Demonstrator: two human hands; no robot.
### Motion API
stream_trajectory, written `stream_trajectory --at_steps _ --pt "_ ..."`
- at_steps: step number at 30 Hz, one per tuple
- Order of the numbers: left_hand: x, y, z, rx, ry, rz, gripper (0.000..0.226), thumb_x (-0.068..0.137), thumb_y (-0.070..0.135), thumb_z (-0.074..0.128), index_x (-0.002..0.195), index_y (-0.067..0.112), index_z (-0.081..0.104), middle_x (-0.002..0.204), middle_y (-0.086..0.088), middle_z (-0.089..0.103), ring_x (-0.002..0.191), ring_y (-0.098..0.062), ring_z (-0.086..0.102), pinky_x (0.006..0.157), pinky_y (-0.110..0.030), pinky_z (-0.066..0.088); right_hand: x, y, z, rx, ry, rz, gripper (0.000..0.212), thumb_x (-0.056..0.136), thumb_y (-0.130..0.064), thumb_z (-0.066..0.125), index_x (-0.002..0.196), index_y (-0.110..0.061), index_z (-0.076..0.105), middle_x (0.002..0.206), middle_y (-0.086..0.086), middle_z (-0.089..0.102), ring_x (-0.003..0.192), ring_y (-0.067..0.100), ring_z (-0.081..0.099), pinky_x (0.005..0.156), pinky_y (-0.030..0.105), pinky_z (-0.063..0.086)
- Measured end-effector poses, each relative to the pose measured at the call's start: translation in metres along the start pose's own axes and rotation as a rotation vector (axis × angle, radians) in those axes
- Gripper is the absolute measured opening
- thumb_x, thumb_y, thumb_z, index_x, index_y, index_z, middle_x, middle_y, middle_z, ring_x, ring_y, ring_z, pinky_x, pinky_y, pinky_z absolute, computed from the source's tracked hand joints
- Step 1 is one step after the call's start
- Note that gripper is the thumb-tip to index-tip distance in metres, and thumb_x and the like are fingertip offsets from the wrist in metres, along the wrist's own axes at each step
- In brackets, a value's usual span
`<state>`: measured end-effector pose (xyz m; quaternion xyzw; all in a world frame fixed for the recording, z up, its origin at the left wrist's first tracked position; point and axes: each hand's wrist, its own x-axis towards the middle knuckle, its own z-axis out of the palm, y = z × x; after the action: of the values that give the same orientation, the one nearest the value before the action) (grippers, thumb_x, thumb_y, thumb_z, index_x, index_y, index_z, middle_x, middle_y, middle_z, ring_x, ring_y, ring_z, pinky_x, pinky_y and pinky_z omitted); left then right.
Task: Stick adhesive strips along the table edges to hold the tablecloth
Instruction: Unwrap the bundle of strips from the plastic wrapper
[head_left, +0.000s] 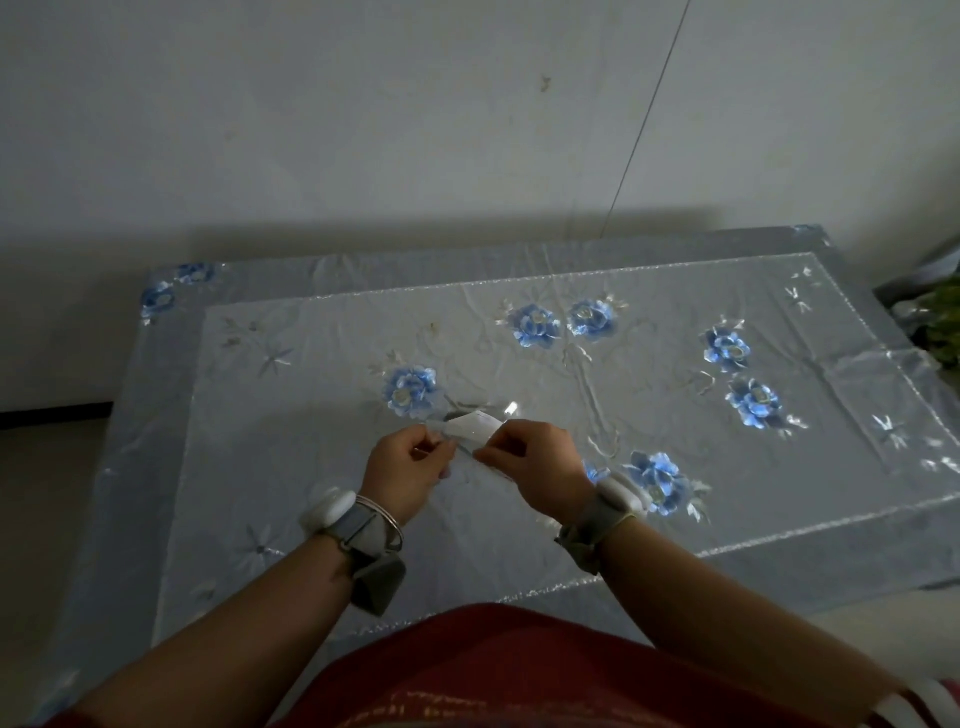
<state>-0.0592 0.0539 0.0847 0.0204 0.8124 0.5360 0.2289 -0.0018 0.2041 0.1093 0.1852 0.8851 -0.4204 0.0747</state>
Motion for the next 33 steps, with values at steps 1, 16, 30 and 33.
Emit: stream_trajectory --at_steps 1,16,30,33 --pt "-0.001 0.002 -0.001 0.016 -0.009 0.014 0.018 0.083 0.011 0.062 0.065 0.008 0.059 0.056 -0.004 0.06 0.039 0.002 0.05 0.044 -0.007 0.038 -0.001 0.001 0.0 0.004 0.0 -0.001 0.019 0.083 -0.029 0.067 0.086 -0.01 0.068 0.08 -0.002 0.061 0.072 0.01 0.053 0.065 0.016 0.04" --pt "-0.001 0.009 0.01 -0.025 -0.016 -0.028 0.011 0.077 0.01 0.067 0.071 0.001 0.066 0.051 0.008 0.065 0.044 0.0 0.058 0.046 -0.012 0.043 -0.006 0.01 0.001 -0.261 -0.005 -0.172 0.021 0.091 -0.029 0.054 0.096 -0.02 0.072 0.094 0.0 0.065 0.083 0.013 0.055 0.075 0.022 0.041" --pt "0.003 0.011 0.012 0.081 -0.134 -0.023 0.018 0.08 0.008 0.065 0.063 0.011 0.07 0.039 0.015 0.059 0.038 0.002 0.052 0.042 -0.005 0.036 -0.004 0.004 -0.002 -0.328 0.001 -0.133 0.025 0.092 -0.028 0.049 0.1 -0.021 0.071 0.097 0.002 0.069 0.09 0.02 0.063 0.068 0.025 0.04" --pt "0.005 0.01 0.011 0.119 -0.15 -0.003 0.024 0.081 0.008 0.064 0.059 0.016 0.069 0.038 0.015 0.059 0.039 0.002 0.053 0.047 -0.007 0.041 -0.003 0.003 -0.001 -0.341 0.007 -0.128 0.025 0.091 -0.029 0.049 0.101 -0.022 0.07 0.1 0.0 0.068 0.09 0.019 0.062 0.067 0.023 0.037"
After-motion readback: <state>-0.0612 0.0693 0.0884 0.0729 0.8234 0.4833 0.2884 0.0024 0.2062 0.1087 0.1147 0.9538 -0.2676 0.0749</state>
